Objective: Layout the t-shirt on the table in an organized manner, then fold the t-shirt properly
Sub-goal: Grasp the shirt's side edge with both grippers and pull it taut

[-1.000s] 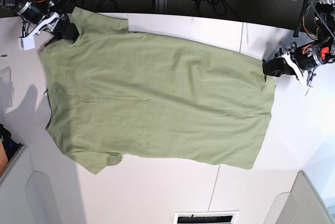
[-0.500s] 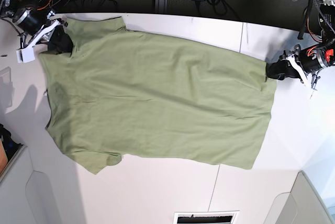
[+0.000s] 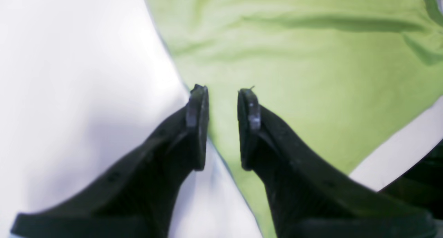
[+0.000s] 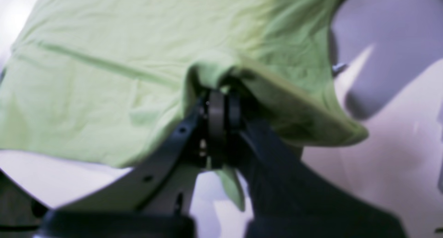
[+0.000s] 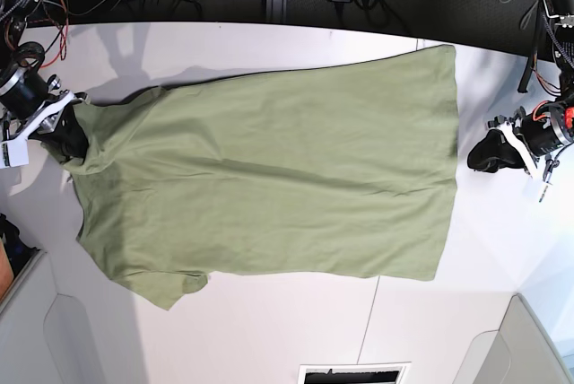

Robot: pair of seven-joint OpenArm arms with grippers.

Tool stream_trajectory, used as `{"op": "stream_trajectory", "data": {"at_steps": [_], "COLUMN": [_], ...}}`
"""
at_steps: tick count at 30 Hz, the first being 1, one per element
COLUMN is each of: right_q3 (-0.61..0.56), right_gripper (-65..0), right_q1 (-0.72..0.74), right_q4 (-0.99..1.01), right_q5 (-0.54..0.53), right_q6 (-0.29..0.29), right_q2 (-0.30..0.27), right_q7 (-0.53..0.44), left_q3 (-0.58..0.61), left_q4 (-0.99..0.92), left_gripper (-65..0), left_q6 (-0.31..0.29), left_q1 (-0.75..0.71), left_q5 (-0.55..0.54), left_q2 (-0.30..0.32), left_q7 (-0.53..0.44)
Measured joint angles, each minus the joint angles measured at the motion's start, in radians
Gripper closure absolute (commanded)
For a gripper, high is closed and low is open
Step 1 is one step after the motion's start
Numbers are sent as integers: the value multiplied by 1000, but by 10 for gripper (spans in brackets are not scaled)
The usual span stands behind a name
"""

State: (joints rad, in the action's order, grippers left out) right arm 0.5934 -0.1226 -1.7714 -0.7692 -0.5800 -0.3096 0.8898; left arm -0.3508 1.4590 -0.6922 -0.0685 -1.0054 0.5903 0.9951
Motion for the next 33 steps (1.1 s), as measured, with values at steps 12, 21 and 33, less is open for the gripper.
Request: {"op": "stream_trajectory", "data": {"at_steps": [12,21,33], "right_q3": [0,0,0], "right_gripper": [0,0,0], "right_q1": [44,-8,-7], "right_q4": [157,156,156], "right_q5": [-18,-35,-45], "right_q6": [0,0,0], "right_q2": [-26,-26,-26], "right_q7": [39,43,43], "left_q3": [0,-6,-2], "left_q4": [-1,4,8], "left_gripper": [-269,-355,-355], "left_q6": [0,-1,-2], "left_q1": [-112,-253,-271], "left_q5": [-144,-245,-319], "left_q2": [0,0,-55], "left_q7": [225,254,321]}}
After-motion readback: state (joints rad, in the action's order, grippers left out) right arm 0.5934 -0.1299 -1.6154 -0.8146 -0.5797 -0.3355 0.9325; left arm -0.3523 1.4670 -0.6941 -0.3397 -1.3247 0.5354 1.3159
